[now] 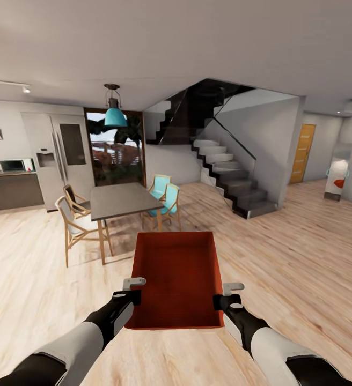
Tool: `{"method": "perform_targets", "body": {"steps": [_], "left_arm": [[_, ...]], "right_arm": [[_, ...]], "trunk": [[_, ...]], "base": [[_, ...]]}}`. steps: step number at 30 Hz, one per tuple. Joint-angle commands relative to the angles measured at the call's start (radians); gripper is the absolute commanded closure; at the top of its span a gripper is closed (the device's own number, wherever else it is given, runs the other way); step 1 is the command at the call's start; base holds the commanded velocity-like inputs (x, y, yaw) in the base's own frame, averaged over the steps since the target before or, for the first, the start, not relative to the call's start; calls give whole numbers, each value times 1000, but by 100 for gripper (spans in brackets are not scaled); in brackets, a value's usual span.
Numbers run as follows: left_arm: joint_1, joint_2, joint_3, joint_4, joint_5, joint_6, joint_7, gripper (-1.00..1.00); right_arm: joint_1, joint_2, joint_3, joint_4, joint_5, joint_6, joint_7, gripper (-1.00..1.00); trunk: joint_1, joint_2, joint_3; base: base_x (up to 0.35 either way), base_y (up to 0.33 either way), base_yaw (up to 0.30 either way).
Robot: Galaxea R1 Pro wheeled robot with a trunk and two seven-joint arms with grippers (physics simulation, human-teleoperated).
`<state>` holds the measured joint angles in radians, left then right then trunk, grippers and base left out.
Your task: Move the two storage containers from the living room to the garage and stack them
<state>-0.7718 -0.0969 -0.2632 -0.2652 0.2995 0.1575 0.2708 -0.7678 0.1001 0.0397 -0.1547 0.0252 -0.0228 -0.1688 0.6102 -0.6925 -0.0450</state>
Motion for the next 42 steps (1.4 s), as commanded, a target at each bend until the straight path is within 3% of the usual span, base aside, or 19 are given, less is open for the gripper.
{"method": "perform_targets", "body": {"steps": [1,12,42], "left_arm": [[-1,2,7,-5,-28,-1,16,100],[-1,2,7,-5,-28,-1,16,100],[-1,2,8,-5,-28,-1,16,100]], "right_arm": [[-1,0,-3,4,-5,-3,-5,100],[-1,0,-3,4,-5,-4,-5,100],[-1,1,-3,5,-5,-3,-5,100]], "trunk": [[1,-2,-2],[1,-2,-2],[1,-2,-2]], "base": [[297,-94,0],[297,-94,-63],[297,-94,-285]]}}
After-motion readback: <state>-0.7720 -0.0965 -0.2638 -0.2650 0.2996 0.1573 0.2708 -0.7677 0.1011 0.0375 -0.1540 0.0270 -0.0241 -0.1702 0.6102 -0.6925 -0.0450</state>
